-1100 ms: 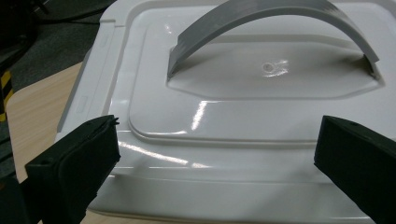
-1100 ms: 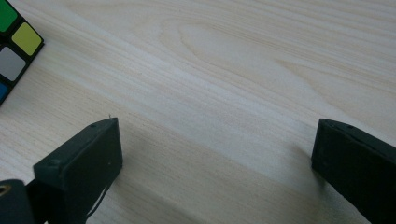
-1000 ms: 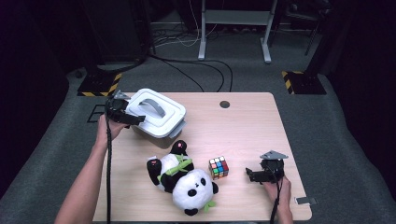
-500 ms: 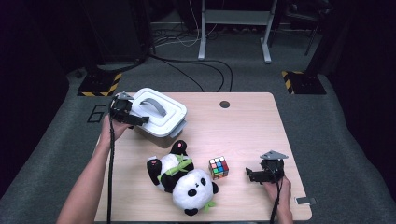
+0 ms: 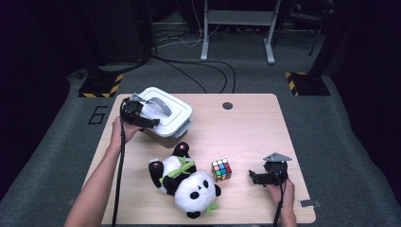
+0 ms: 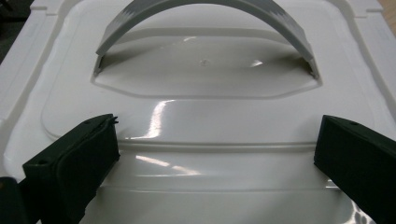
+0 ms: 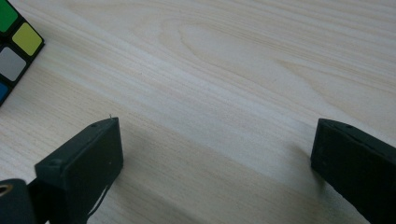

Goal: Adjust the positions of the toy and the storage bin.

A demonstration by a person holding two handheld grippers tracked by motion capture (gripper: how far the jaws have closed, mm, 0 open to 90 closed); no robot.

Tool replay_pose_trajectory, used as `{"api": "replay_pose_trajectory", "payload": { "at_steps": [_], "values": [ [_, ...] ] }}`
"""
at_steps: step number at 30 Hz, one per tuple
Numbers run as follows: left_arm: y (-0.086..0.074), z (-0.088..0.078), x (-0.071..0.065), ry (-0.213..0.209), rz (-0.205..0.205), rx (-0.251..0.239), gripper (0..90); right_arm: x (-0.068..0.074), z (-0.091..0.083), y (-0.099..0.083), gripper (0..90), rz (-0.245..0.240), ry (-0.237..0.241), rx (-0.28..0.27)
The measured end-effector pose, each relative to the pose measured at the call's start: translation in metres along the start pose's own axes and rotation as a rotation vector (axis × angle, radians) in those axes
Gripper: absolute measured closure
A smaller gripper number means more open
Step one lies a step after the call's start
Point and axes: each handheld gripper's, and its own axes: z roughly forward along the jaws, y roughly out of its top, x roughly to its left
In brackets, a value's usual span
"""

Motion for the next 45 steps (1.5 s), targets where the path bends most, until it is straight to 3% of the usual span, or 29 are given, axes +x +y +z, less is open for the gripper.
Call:
{"api": "replay_pose_trajectory", "payload": {
  "at_steps": [5, 7, 8, 12, 14, 15, 16, 19, 23, 25, 34, 39, 40, 45],
  "values": [
    [0.003, -0.001, -0.007, 0.01, 0.007, -0.016, 1.9, 0.0, 0.0, 0.0, 1.9, 0.0, 0.0, -0.001],
    [0.007, -0.005, -0.012, 0.003, 0.007, -0.056, 3.8, 0.0, 0.0, 0.0, 1.9, 0.0, 0.001, -0.001],
    [0.01, -0.005, -0.017, -0.025, 0.001, -0.078, 4.7, 0.0, 0.0, 0.0, 1.9, 0.0, 0.001, -0.001],
    [0.017, -0.001, -0.026, -0.062, 0.012, -0.072, 14.3, 0.0, 0.0, 0.0, 2.0, 0.0, 0.001, -0.001],
    [0.021, 0.003, -0.033, -0.059, 0.014, -0.066, 18.5, 0.0, 0.0, 0.0, 2.1, 0.0, 0.001, -0.001],
    [0.022, 0.005, -0.035, -0.061, 0.011, -0.068, 22.5, 0.0, 0.0, 0.0, 2.1, 0.0, 0.001, -0.002],
    [0.023, 0.007, -0.037, -0.058, 0.008, -0.068, 32.1, 0.0, 0.0, 0.0, 2.2, -0.001, 0.002, -0.002],
    [0.026, 0.012, -0.043, -0.065, 0.01, -0.065, 38.6, 0.0, 0.0, 0.0, 2.3, -0.001, 0.001, -0.001],
    [0.028, 0.017, -0.049, -0.041, 0.008, -0.061, 43.3, 0.0, 0.0, 0.0, 2.4, -0.003, 0.001, -0.002],
    [0.028, 0.018, -0.05, -0.043, -0.015, -0.071, 45.1, 0.0, 0.0, 0.0, 2.5, -0.003, 0.002, -0.002],
    [0.034, 0.025, -0.064, -0.022, -0.033, -0.07, 45.2, 0.0, 0.0, 0.0, 2.5, -0.004, 0.003, -0.002],
    [0.039, 0.028, -0.072, -0.028, -0.013, -0.055, 42.8, 0.0, 0.0, 0.0, 2.6, -0.004, 0.003, -0.002],
    [0.04, 0.027, -0.071, -0.035, -0.006, -0.055, 40.4, 0.0, 0.0, 0.0, 2.6, -0.002, 0.0, -0.003],
    [0.036, 0.008, -0.052, -0.029, -0.043, -0.113, 26.8, 0.0, 0.0, 0.0, 2.7, -0.003, 0.0, -0.003]
  ]
}}
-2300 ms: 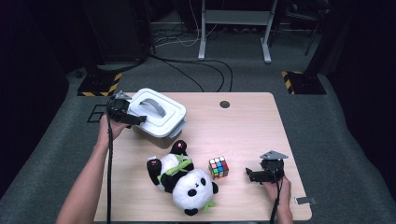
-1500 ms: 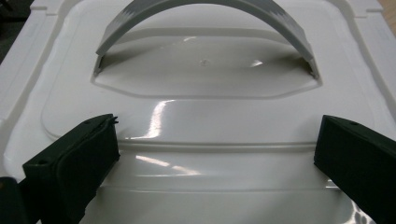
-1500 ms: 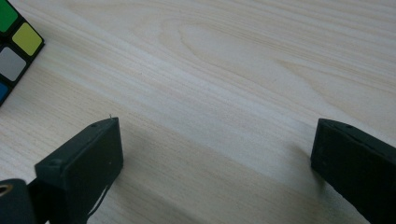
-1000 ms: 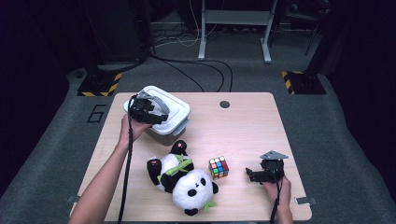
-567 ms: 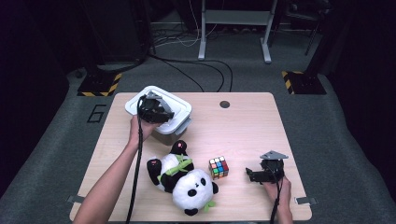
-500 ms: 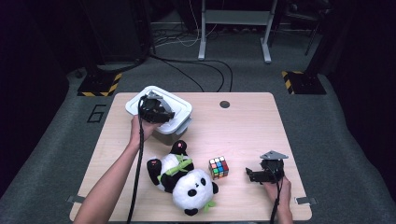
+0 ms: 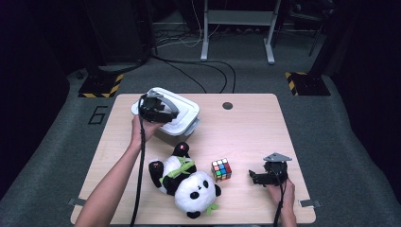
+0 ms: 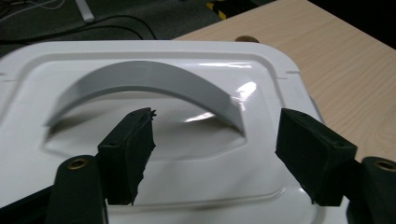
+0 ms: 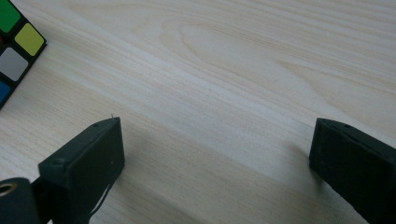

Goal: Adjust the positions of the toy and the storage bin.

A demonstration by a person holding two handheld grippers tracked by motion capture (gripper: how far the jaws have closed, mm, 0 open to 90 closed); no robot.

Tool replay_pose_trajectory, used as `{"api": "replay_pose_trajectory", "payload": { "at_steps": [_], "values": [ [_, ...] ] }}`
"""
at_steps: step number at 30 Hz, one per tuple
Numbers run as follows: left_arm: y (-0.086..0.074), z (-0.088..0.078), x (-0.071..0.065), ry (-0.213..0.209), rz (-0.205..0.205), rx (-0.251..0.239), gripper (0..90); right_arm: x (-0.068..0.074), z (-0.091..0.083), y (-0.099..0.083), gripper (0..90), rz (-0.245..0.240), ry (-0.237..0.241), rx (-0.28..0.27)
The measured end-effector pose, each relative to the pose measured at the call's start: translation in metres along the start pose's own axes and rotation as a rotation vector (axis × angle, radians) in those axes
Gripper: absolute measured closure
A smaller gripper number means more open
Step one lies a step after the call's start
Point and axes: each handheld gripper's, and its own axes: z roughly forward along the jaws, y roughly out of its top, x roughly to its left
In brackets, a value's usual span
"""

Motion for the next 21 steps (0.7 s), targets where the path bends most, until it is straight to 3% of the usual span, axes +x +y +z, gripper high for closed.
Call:
{"api": "replay_pose_trajectory", "payload": {
  "at_steps": [2, 7, 12, 15, 21],
  "values": [
    [-0.002, -0.011, 0.013, 0.014, -0.01, -0.012, 25.2, 0.0, 0.0, 0.0, 2.7, 0.0, 0.0, 0.0],
    [-0.009, -0.029, 0.049, 0.057, -0.098, -0.058, 15.3, 0.0, 0.0, 0.0, 2.8, 0.0, -0.001, -0.001],
    [-0.014, -0.035, 0.084, 0.123, -0.137, -0.042, 11.9, 0.0, 0.0, 0.0, 2.9, 0.0, -0.001, -0.001],
    [-0.019, -0.031, 0.101, 0.158, -0.155, -0.013, 15.0, 0.0, 0.0, 0.0, 2.9, 0.0, -0.001, -0.001],
    [-0.028, -0.028, 0.12, 0.19, -0.186, 0.006, 25.5, 0.0, 0.0, 0.0, 3.0, 0.0, -0.001, -0.001]
  ]
}}
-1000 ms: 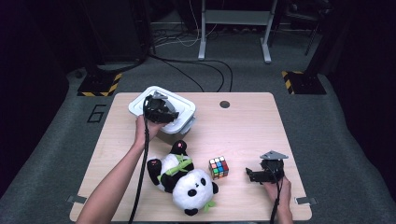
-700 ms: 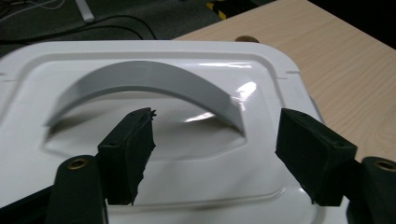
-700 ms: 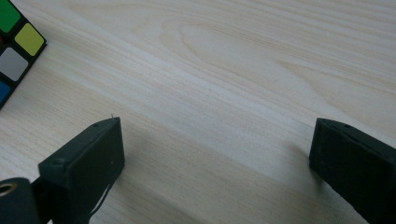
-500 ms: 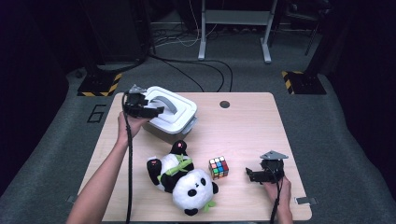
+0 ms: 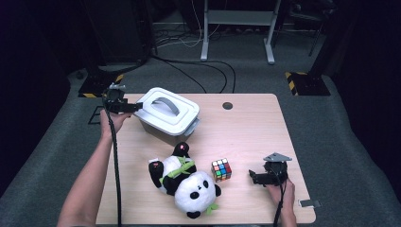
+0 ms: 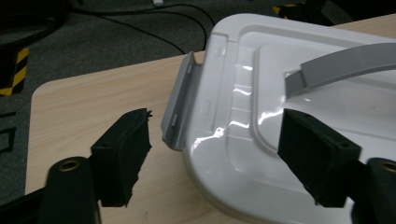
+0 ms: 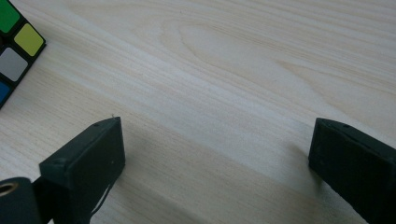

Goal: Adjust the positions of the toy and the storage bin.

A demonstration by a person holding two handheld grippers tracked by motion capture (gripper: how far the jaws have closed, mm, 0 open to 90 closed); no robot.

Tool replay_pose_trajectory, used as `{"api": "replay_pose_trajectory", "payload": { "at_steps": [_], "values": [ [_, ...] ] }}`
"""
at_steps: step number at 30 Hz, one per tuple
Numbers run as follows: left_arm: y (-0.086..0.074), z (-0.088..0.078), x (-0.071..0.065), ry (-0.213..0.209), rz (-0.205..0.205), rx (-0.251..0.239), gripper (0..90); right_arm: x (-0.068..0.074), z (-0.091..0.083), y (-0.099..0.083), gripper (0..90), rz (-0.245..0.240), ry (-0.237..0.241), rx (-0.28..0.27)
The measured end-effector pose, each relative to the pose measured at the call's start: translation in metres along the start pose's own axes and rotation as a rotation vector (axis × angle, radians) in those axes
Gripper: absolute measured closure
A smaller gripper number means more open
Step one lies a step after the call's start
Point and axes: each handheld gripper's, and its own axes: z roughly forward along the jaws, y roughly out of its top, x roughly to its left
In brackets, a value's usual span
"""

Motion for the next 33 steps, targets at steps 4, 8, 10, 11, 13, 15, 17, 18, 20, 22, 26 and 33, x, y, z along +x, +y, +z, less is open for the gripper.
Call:
{"api": "replay_pose_trajectory", "payload": {
  "at_steps": [4, 8, 10, 11, 13, 15, 17, 18, 20, 22, 26, 33],
  "values": [
    [-0.005, 0.003, 0.008, 0.01, -0.025, 0.015, 35.6, 0.0, 0.0, 0.0, 3.1, 0.001, -0.001, -0.001],
    [-0.006, 0.005, 0.011, -0.014, -0.038, 0.007, 44.7, 0.0, 0.0, 0.0, 3.1, 0.0, -0.001, -0.001],
    [-0.006, 0.005, 0.01, -0.025, -0.03, 0.008, 51.5, 0.0, 0.0, 0.0, 3.1, 0.0, -0.001, -0.001],
    [-0.006, 0.006, 0.009, -0.036, -0.032, 0.001, 54.3, 0.0, 0.0, 0.0, 3.1, 0.0, -0.001, -0.001],
    [-0.005, 0.006, 0.006, -0.044, -0.032, 0.003, 59.2, 0.0, 0.0, 0.0, 3.1, 0.0, -0.002, -0.001],
    [-0.004, 0.007, 0.003, -0.03, -0.026, 0.002, 59.7, 0.0, 0.0, 0.0, 3.2, -0.001, -0.002, -0.002],
    [-0.005, 0.007, 0.002, -0.04, -0.044, 0.0, 59.8, 0.0, 0.0, 0.0, 3.3, -0.001, -0.002, -0.002],
    [-0.005, 0.007, 0.002, -0.036, -0.047, 0.003, 60.0, 0.0, 0.0, 0.0, 3.3, 0.0, -0.004, -0.001],
    [-0.005, 0.006, 0.0, -0.035, -0.045, 0.004, 60.3, 0.001, 0.0, 0.0, 3.3, 0.006, -0.002, 0.001],
    [-0.005, 0.006, -0.004, -0.031, -0.039, 0.005, 60.4, 0.001, 0.0, 0.0, 3.3, 0.004, -0.002, 0.0],
    [-0.004, 0.006, -0.013, -0.032, -0.027, 0.02, 60.7, 0.0, 0.0, 0.0, 3.3, 0.001, -0.005, 0.0],
    [-0.004, 0.007, -0.029, -0.036, -0.003, 0.03, 60.8, 0.001, 0.0, 0.0, 3.4, 0.007, -0.004, -0.001]
  ]
}}
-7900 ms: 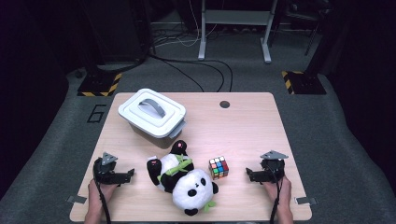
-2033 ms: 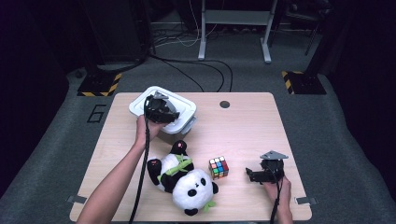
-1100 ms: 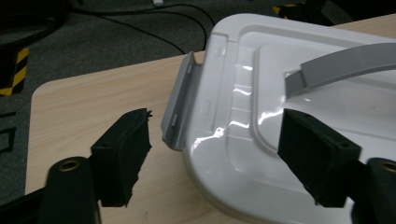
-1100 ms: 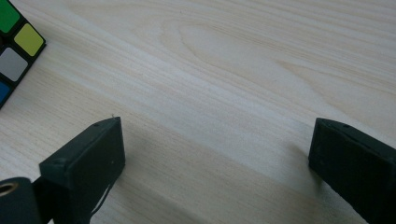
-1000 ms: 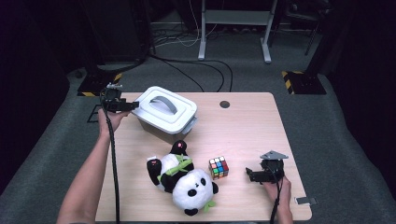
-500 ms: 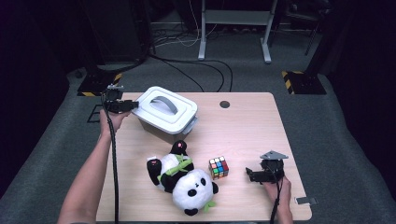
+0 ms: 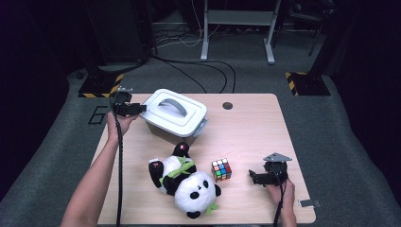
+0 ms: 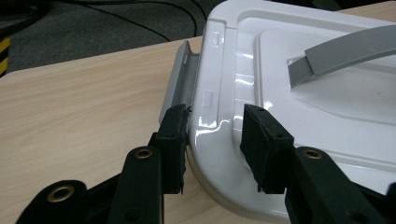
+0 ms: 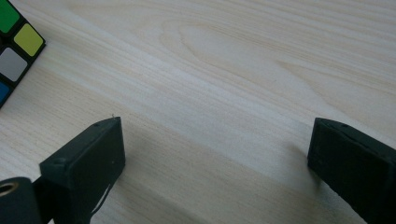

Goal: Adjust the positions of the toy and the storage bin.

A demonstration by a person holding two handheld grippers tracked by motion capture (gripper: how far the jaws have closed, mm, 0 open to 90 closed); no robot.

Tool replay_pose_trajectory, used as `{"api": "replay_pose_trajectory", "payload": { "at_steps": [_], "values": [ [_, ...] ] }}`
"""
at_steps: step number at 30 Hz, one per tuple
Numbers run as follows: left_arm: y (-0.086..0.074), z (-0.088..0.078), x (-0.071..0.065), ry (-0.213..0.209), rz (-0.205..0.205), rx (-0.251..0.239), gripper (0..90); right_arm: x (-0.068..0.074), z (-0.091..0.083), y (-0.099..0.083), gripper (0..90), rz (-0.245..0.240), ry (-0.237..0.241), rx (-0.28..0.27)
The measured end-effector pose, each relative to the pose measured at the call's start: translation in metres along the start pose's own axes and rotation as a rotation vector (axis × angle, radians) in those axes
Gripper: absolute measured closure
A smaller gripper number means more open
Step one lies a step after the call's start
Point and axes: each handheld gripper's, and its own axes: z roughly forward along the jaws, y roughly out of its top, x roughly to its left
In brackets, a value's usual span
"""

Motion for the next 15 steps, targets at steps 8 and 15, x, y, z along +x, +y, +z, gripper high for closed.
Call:
{"api": "replay_pose_trajectory", "payload": {
  "at_steps": [8, 15],
  "values": [
    [0.0, 0.001, -0.016, -0.015, 0.023, 0.012, 60.7, 0.0, 0.0, 0.0, 3.5, 0.002, -0.002, -0.001],
    [0.002, 0.004, -0.028, -0.02, 0.035, 0.019, 60.7, 0.0, 0.0, 0.0, 3.6, 0.002, -0.001, 0.0]
  ]
}}
